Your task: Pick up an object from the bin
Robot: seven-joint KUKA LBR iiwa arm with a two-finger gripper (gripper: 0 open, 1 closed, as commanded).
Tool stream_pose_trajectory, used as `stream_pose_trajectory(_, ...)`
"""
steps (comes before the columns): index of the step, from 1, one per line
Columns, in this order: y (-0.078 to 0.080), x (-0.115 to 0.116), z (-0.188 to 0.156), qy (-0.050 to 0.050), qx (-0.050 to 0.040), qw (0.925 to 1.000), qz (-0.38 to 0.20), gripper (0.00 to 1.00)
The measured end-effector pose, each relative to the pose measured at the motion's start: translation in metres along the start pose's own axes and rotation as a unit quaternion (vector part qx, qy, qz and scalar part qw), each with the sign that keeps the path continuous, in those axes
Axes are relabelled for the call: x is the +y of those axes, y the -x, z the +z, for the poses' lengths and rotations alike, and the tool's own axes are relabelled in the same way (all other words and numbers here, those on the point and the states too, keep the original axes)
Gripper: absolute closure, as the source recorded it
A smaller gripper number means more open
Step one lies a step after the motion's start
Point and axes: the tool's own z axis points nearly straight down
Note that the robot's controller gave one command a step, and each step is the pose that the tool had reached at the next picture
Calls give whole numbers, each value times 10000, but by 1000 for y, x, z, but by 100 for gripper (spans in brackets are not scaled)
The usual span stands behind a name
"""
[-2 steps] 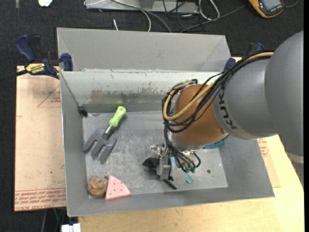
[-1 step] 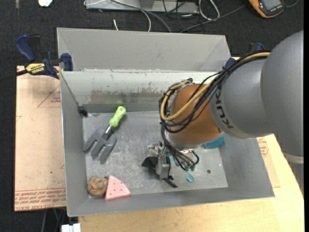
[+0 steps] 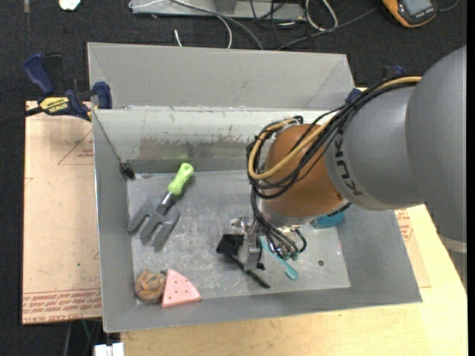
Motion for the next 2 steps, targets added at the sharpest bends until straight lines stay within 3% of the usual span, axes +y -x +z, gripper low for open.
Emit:
stream_pose_trajectory(1, -3, 0, -65, 1, 39, 9997, -243, 0)
stream_pose_trajectory(2, 5, 1, -133, 4, 37, 9999, -103, 0)
